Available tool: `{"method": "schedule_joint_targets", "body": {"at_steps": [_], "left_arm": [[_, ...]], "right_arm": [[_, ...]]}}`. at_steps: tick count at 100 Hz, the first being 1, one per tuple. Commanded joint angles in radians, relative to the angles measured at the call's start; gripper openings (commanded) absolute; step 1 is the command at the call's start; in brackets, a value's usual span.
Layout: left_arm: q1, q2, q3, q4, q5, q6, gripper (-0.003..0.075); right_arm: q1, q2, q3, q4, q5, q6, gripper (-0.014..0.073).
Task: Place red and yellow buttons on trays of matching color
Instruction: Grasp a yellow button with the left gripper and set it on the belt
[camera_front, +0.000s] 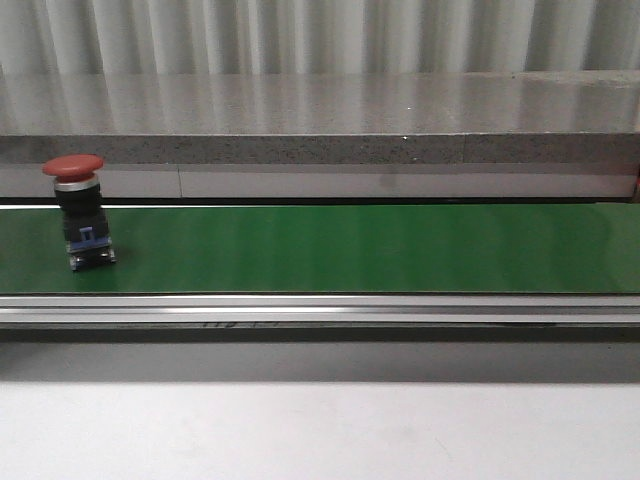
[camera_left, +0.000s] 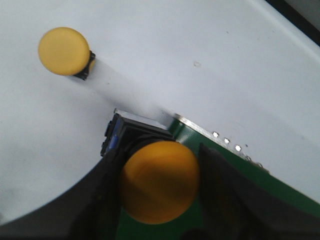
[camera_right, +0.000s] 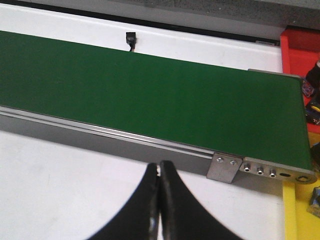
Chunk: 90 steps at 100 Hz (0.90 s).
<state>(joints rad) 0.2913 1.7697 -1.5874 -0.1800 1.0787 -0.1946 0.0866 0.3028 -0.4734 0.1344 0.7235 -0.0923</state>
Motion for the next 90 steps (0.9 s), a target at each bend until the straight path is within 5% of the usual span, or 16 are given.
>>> {"method": "schedule_joint_targets", "body": {"at_steps": [1, 64, 90], "left_arm": [[-0.03, -0.096, 0.009, -0.061, -0.003, 0.041, 0.0134], [-0.154, -0.156, 0.262, -0.09, -0.079, 0.087, 0.0156], [-0.154, -0.158, 0.271, -0.098, -0.095, 0.109, 0.0612]], "right_arm": [[0.001, 0.006, -0.025, -0.002, -0.068, -0.01, -0.0067], [0.001, 0.006, -0.025, -0.002, -0.072, -0.01, -0.0067], [0.001, 0.006, -0.025, -0.002, -0.074, -0.01, -0.0067]]}}
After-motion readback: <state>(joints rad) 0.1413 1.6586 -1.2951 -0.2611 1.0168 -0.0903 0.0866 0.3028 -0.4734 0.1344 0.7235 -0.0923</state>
